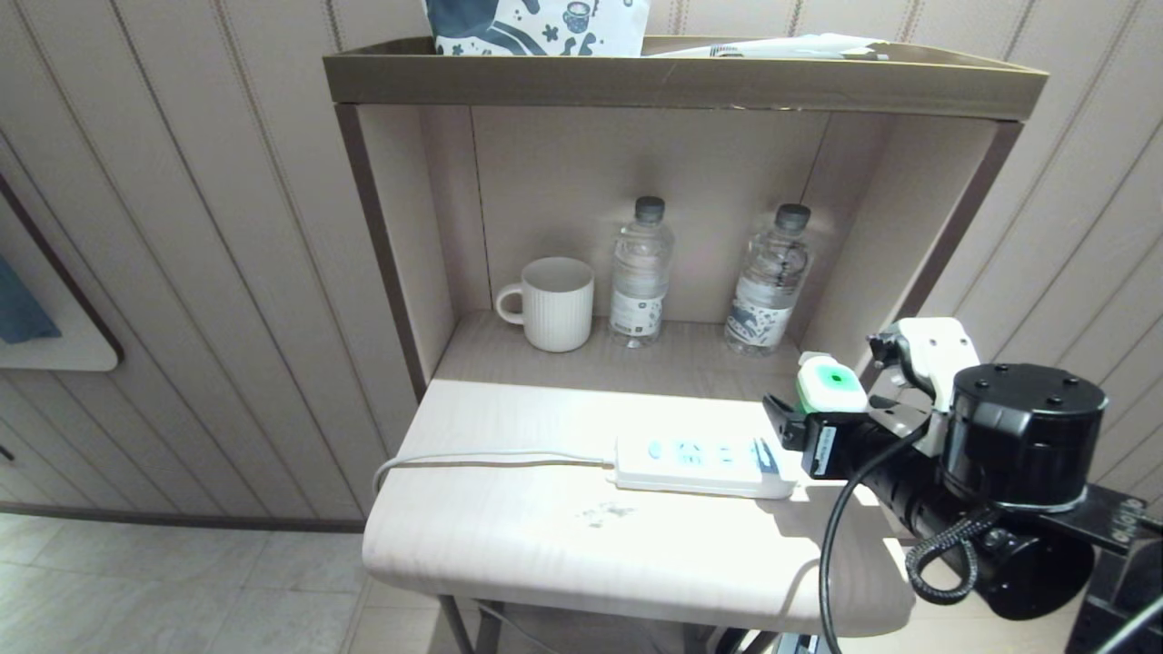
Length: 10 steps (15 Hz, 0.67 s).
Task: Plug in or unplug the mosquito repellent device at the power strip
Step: Pick up the mosquito repellent liquid
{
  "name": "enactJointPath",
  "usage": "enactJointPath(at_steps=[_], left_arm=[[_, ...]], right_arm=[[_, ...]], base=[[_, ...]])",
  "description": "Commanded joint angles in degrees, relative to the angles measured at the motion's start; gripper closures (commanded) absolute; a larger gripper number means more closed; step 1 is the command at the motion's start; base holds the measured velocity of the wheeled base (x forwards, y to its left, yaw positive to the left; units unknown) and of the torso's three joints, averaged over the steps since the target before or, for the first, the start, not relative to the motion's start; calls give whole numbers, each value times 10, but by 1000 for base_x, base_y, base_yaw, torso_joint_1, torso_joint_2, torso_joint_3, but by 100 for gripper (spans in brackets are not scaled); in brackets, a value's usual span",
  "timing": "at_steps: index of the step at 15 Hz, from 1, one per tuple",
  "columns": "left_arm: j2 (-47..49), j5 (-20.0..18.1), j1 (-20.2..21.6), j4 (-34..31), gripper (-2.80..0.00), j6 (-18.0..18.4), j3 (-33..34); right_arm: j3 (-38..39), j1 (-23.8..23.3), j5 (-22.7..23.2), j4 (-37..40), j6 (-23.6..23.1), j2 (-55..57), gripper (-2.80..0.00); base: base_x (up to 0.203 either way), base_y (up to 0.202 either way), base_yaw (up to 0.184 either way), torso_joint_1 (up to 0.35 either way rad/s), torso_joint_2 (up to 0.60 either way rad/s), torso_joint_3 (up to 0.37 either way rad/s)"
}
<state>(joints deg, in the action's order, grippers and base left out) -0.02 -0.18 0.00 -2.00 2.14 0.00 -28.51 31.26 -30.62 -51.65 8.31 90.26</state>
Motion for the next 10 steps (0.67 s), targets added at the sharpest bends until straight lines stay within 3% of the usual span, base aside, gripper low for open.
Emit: enactJointPath(at_steps=[1,10], left_arm=[[0,0,0,0,0,0,0],[0,0,0,0,0,0,0]], right_arm=[[-8,-1,-1,-3,-2,14,-280],[-18,-30,0,-50,-14,58,-280]], base=[[0,0,0,0,0,0],[0,0,0,0,0,0]])
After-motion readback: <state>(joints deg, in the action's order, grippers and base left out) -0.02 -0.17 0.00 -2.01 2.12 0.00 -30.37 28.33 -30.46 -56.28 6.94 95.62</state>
